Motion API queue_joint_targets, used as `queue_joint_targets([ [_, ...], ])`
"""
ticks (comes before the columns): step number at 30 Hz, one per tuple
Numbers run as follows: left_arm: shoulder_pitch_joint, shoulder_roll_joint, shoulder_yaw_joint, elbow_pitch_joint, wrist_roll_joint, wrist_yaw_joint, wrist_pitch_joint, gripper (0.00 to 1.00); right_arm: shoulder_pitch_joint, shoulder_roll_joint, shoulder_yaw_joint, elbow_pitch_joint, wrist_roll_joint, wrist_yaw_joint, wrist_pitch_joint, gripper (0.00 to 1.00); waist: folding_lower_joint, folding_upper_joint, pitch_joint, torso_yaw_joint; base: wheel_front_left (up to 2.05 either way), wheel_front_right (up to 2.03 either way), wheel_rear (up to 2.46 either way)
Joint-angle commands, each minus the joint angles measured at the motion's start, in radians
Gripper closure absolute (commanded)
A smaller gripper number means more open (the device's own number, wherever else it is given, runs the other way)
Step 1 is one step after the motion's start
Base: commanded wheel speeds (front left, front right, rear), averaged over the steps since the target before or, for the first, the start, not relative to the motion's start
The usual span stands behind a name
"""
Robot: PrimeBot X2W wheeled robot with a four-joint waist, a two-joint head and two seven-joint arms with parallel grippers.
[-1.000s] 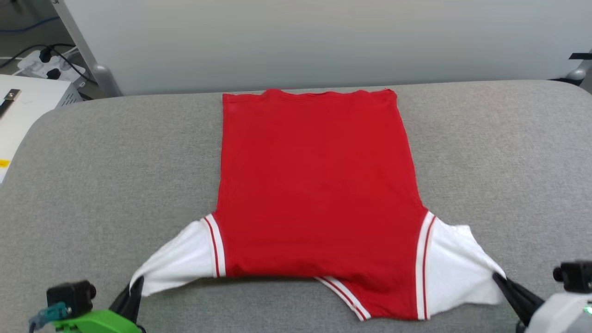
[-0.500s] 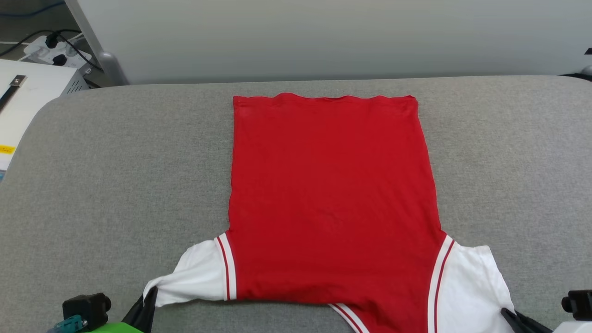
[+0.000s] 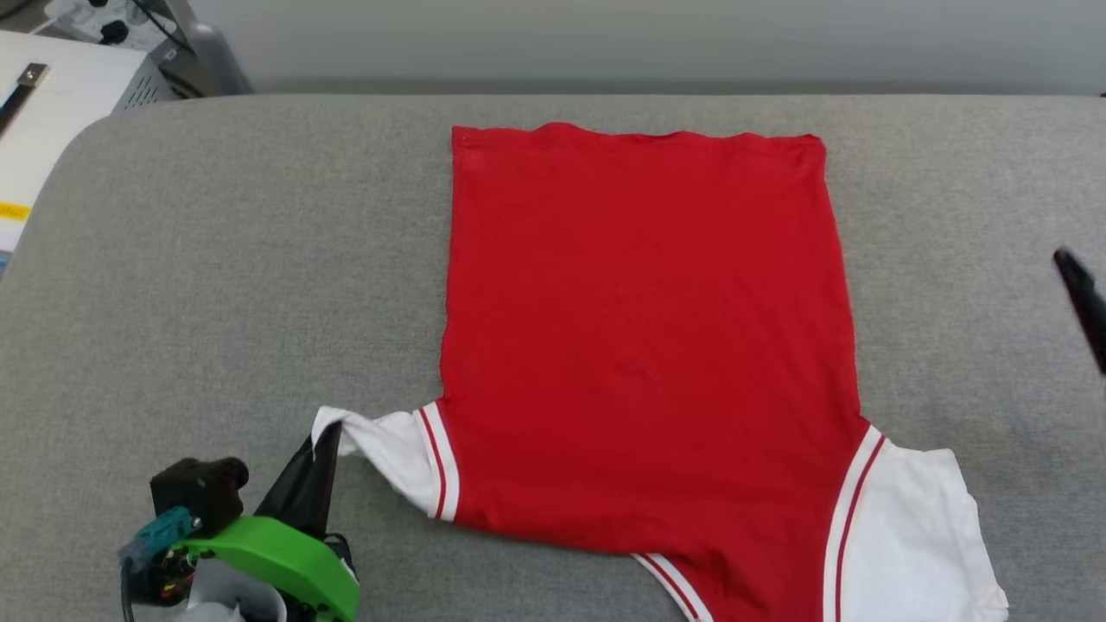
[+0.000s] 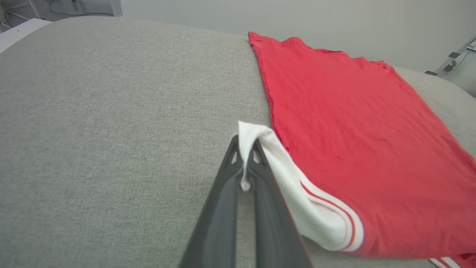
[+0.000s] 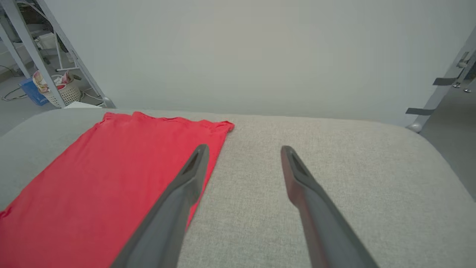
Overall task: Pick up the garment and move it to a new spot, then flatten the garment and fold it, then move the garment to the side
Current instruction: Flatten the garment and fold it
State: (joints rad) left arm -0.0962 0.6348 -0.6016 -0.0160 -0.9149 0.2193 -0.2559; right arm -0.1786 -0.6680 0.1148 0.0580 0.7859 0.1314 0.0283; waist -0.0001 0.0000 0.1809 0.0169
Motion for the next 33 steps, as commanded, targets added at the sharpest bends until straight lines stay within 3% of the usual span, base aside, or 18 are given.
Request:
queue_joint_targets([
  [1,-0.03,-0.011,0.005,-0.015,0.02,0.007,-0.006,1.0,-0.069,-0.001,-0.029,-0.027,-0.026,-0.001,0.039,0.0,0.0001,0.0,0.077,0.055,0.0,0.0,0.0],
  [7,-0.097,-0.048,0.013,-0.072,0.076,0.009,-0.006,1.0,-0.365,-0.005,-0.047,-0.041,-0.08,-0.001,0.312,0.0,0.0001,0.0,0.187,0.119,0.0,0.0,0.0],
  [14,-0.153,-0.1,0.029,-0.098,0.138,-0.008,-0.006,1.0,-0.686,-0.022,0.06,0.131,-0.085,-0.001,0.77,0.0,0.0001,0.0,0.292,0.175,0.0,0.0,0.0],
  [18,-0.18,-0.137,0.046,-0.11,0.165,-0.027,-0.006,1.0,-0.816,-0.008,0.085,0.226,-0.121,-0.001,0.969,0.0,0.0001,0.0,0.349,0.204,0.0,0.0,0.0],
  [24,-0.203,-0.191,0.081,-0.114,0.208,-0.063,-0.006,1.0,-0.929,0.032,0.08,0.337,-0.213,-0.001,1.088,0.0,0.0001,0.0,0.424,0.237,0.0,0.0,0.0],
  [33,-0.215,-0.247,0.12,-0.1,0.259,-0.119,-0.006,1.0,-0.882,0.072,0.088,0.447,-0.268,-0.001,1.091,0.0,0.0001,0.0,0.478,0.258,0.0,0.0,0.0],
])
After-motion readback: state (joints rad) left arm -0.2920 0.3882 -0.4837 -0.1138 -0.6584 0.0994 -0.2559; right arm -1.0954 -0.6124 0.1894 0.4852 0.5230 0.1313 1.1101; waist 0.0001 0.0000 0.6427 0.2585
